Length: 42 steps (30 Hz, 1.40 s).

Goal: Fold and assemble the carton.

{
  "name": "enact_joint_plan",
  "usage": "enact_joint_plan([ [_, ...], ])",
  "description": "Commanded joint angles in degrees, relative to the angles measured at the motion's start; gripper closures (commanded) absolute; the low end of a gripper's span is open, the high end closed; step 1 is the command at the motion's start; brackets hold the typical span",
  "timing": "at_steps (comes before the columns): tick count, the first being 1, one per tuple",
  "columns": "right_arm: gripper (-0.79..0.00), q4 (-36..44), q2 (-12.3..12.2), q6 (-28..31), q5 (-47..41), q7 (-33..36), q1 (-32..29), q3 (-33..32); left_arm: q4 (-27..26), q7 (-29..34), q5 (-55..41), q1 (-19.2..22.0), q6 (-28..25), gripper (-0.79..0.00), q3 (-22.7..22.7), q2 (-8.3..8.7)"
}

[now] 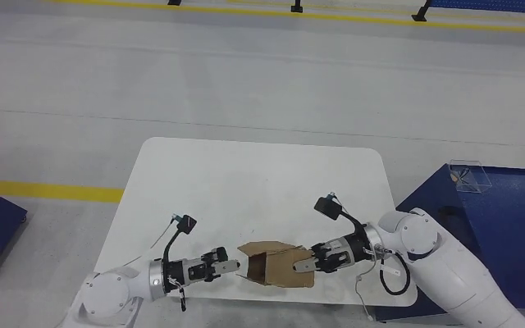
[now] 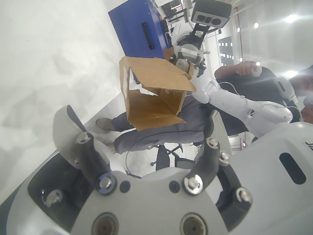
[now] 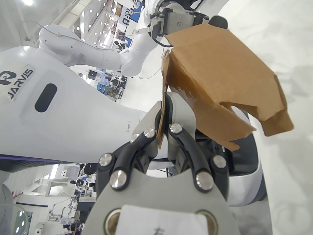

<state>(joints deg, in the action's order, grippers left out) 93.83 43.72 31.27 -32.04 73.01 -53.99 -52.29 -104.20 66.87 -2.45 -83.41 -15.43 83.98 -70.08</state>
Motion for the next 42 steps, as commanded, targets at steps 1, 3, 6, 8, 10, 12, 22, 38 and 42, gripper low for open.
enact_joint_plan([
  [1,0.000,0.0,0.2,-0.3,0.1,0.3,0.2,0.3,0.0,-0.3,1.9,0.3,0.7,-0.748,-1.1,0.12],
  [3,0.000,0.2,0.4,-0.5,0.0,0.5,0.4,0.6,0.1,-0.5,4.6,0.7,1.9,-0.677,-2.1,0.29],
  [6,0.000,0.3,0.7,-0.6,0.3,0.6,0.7,1.2,0.1,-1.2,7.1,1.1,3.0,-0.671,-3.9,0.42],
  [8,0.000,0.4,1.0,-0.7,0.3,0.7,0.9,1.6,0.2,-2.1,7.6,1.3,3.3,-0.650,-4.8,0.47],
  [10,0.000,0.6,1.2,-0.8,0.3,0.8,1.1,2.0,0.3,-3.9,9.7,1.6,4.0,-0.542,-5.5,0.53],
  [12,0.000,0.6,1.4,-0.8,0.5,0.8,1.3,2.2,0.6,-5.1,11.7,1.9,5.0,-0.280,-6.7,0.56],
  [22,0.000,0.7,1.6,-1.4,0.5,1.4,1.4,2.0,1.5,-5.5,13.5,3.6,7.8,0.000,-10.5,0.88],
  [38,-0.785,-5.0,0.3,4.9,-9.7,-4.9,-2.4,-9.4,4.9,-13.7,-10.5,2.2,4.7,0.000,-9.8,0.32],
  [42,-0.785,-5.0,0.3,4.6,-9.7,-5.4,-2.5,-9.4,5.1,-15.1,-14.0,1.8,6.9,0.000,-10.2,0.12],
])
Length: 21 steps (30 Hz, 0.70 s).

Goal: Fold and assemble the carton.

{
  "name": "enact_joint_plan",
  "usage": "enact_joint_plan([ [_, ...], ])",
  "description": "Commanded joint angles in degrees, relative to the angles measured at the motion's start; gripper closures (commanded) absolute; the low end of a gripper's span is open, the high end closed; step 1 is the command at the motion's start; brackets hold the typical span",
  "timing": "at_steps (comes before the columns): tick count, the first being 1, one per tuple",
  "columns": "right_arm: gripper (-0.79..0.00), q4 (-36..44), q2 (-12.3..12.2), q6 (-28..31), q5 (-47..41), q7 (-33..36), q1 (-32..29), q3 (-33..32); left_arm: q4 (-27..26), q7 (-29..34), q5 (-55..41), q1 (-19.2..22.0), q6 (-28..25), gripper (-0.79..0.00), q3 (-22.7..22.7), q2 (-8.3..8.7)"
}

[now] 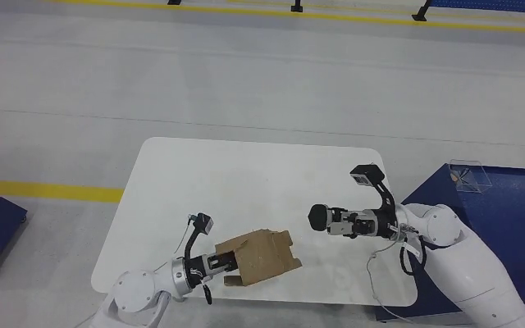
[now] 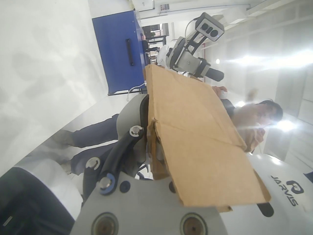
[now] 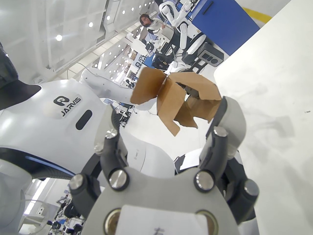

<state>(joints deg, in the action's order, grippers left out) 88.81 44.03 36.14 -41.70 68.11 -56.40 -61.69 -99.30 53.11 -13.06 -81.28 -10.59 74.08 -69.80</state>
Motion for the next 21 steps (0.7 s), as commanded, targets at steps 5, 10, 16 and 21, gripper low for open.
enact_joint_plan([
  [5,-0.785,0.0,0.1,-5.0,8.7,-8.3,-0.7,-1.0,3.0,-7.6,-20.9,1.9,19.0,0.000,-3.0,-1.35],
  [10,-0.785,1.0,0.5,-8.1,14.1,-12.3,-1.4,-0.6,4.7,-7.1,-26.4,5.0,25.1,0.000,-5.5,-1.84],
  [16,-0.785,0.1,0.9,-10.6,20.3,-15.7,-2.0,-0.3,4.0,-4.4,-22.6,4.1,20.0,0.000,-7.1,-1.58],
  [21,-0.785,-0.6,1.5,-12.2,25.4,-15.3,-1.7,1.7,3.5,-4.6,-23.7,3.5,19.9,0.000,-7.0,-1.46],
])
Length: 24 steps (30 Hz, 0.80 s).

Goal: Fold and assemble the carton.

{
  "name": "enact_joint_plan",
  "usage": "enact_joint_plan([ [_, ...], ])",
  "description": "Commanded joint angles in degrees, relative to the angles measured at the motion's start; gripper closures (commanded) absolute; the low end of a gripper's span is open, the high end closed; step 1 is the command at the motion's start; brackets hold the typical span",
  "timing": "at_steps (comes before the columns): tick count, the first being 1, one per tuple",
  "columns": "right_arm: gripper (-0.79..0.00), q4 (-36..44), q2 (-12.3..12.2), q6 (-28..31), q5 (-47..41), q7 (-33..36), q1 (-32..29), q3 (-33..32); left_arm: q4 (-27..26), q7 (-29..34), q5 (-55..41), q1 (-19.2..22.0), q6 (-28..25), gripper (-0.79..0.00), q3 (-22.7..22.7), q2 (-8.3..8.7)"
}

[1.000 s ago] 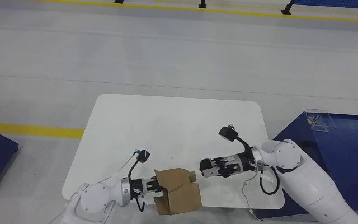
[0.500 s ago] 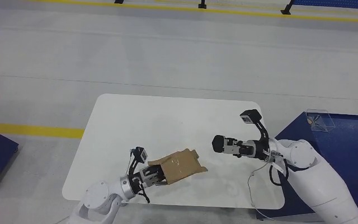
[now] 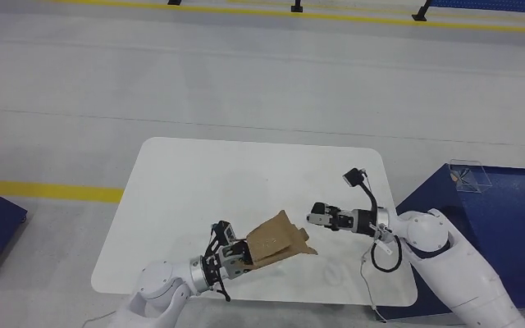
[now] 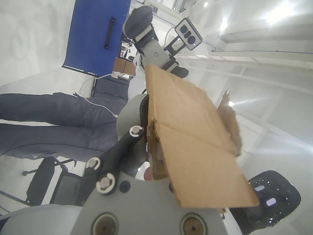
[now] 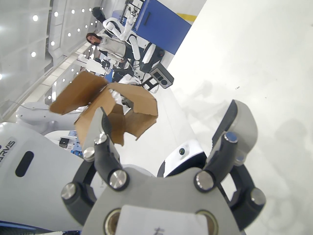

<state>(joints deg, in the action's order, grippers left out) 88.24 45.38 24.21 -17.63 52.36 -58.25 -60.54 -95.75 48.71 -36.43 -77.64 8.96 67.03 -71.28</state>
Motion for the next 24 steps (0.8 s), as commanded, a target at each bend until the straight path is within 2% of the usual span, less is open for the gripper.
enact_joint_plan([
  [1,-0.785,-0.1,0.3,-0.4,1.9,0.8,0.2,1.2,-0.1,-0.3,-0.9,-0.1,0.8,0.000,0.1,0.04],
  [6,-0.785,-0.8,1.4,-1.5,9.0,2.2,1.5,5.6,0.0,-0.8,-2.6,0.0,2.9,0.000,0.1,0.12],
  [11,-0.785,-1.6,2.8,-1.5,9.0,3.1,2.6,9.2,0.5,-2.5,-5.2,0.0,4.6,0.000,0.4,0.12],
  [12,-0.785,-1.9,3.0,-1.3,8.5,3.1,2.8,9.5,-0.1,-3.2,-4.3,0.3,3.5,0.000,0.6,0.14],
  [17,-0.785,-3.5,3.5,0.3,5.3,1.5,3.6,8.5,-0.1,-3.5,-4.5,0.1,3.7,0.000,0.5,0.13],
  [24,-0.785,-3.9,3.1,1.4,4.2,-0.3,2.7,4.8,0.5,-5.6,-7.6,0.5,9.4,0.000,-0.4,0.07],
])
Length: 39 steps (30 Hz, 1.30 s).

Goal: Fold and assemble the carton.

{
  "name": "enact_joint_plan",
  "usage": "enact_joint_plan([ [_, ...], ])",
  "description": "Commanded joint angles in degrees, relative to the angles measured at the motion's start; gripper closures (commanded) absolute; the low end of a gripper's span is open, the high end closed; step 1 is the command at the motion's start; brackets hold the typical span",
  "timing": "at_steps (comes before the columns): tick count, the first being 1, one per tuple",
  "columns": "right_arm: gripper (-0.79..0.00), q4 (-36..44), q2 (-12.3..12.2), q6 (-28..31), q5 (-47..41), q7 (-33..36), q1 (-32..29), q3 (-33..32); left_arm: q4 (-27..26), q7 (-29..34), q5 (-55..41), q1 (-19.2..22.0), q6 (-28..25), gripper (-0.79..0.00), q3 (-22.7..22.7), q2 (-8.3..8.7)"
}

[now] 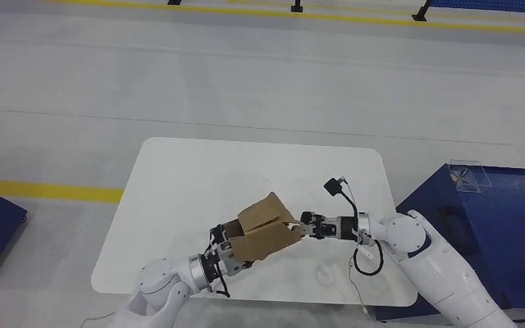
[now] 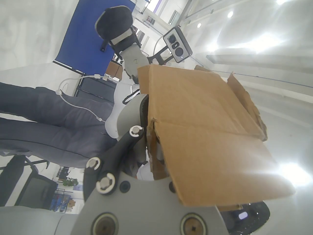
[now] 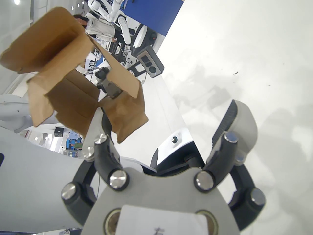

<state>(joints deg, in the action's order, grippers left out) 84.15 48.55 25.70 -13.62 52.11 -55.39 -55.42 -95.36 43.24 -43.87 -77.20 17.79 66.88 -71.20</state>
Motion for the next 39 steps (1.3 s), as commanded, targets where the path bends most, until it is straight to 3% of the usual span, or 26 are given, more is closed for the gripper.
enact_joint_plan([
  [1,-0.785,0.5,0.0,-0.1,0.2,0.1,-0.3,-0.5,0.2,-0.4,-0.4,0.2,0.8,0.000,-0.4,-0.02],
  [14,-0.785,5.5,-0.1,-0.5,0.3,1.0,-2.9,-2.4,2.9,-5.8,-2.8,1.8,3.1,0.000,-1.5,-0.36],
  [23,-0.785,2.0,0.3,-2.8,1.5,1.1,-1.8,-3.3,1.5,-2.5,-2.0,1.1,0.1,0.000,-1.1,-0.01],
  [39,-0.785,-1.2,2.4,-3.6,3.3,0.4,1.0,0.1,-2.3,8.9,3.5,-1.3,-5.8,0.000,-2.5,1.08],
])
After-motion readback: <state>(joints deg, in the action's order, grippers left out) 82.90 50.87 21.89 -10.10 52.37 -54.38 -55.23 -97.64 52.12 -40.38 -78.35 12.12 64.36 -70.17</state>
